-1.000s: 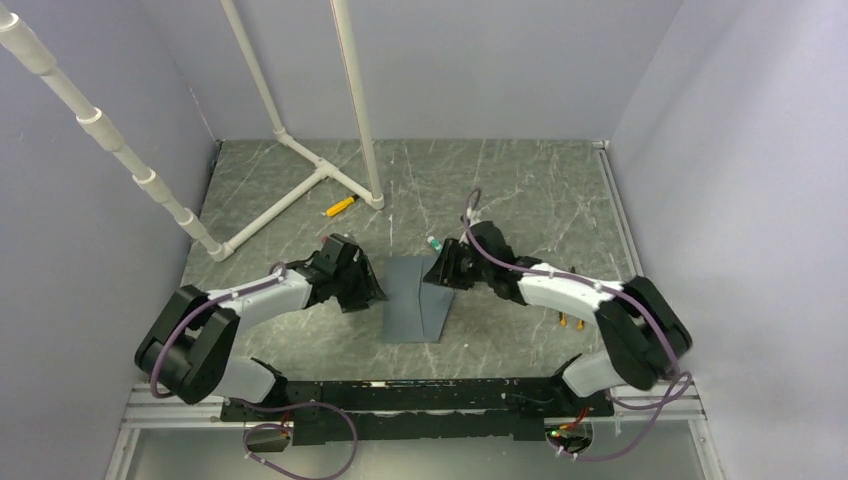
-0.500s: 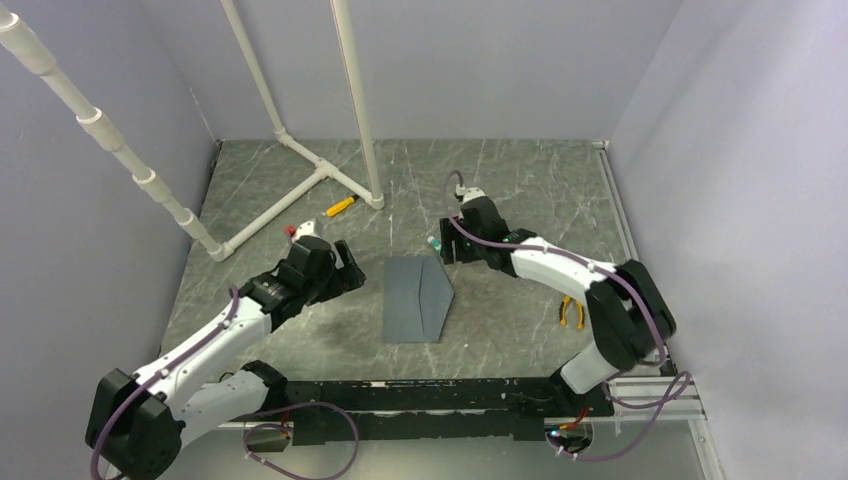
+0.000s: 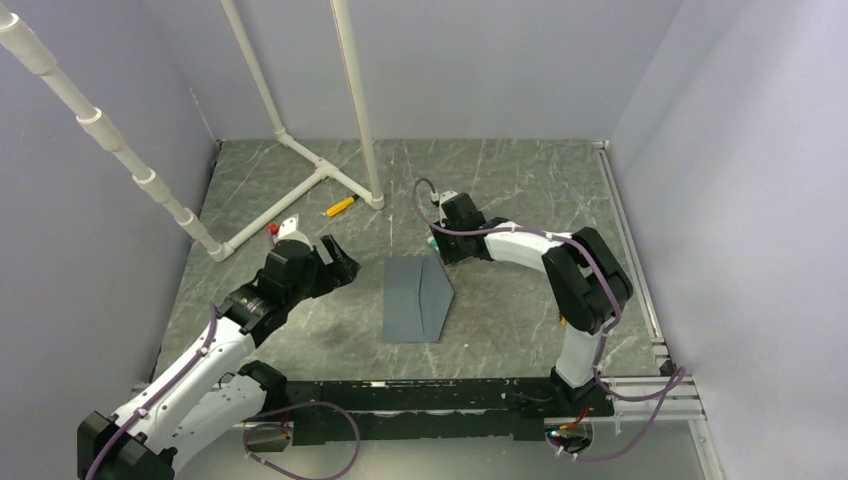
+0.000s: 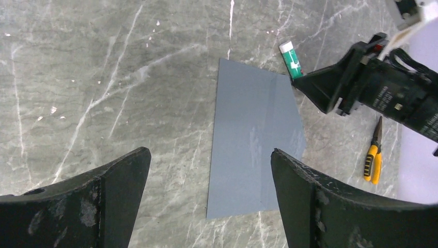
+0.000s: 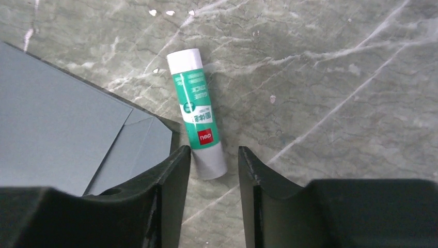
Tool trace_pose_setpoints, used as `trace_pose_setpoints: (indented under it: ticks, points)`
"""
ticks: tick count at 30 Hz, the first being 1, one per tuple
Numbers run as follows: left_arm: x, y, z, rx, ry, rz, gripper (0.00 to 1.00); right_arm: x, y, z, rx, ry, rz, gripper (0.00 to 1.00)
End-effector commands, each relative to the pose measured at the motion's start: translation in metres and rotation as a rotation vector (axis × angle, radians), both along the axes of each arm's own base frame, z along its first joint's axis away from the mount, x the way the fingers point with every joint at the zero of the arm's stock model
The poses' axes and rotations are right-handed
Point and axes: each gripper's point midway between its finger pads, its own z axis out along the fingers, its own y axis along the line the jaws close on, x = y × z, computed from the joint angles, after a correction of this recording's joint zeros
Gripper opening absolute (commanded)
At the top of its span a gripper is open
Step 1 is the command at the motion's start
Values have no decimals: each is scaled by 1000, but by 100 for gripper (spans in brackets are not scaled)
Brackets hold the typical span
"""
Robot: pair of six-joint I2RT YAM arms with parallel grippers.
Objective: Place the letter into the envelope and seal it
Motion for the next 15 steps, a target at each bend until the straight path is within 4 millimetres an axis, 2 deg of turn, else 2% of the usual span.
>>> trace_pose_setpoints:
  ticks: [1, 5, 8, 12, 15]
  points:
    - [4, -8, 11, -37, -52, -41, 93, 13, 6, 1, 5, -6, 13, 40]
    - [6, -17, 11, -51, -52, -80, 93, 13, 6, 0, 22, -1, 21, 28]
    - [9, -24, 14, -70, -41, -101, 93, 15, 6, 10, 39, -30, 19, 17]
    - [11, -44, 20, -128, -21, -174, 93, 13, 15, 48, 142, -121, 56, 14]
    - [11, -65, 33, -198, -9, -263, 93, 1, 22, 84, 238, -191, 112, 13]
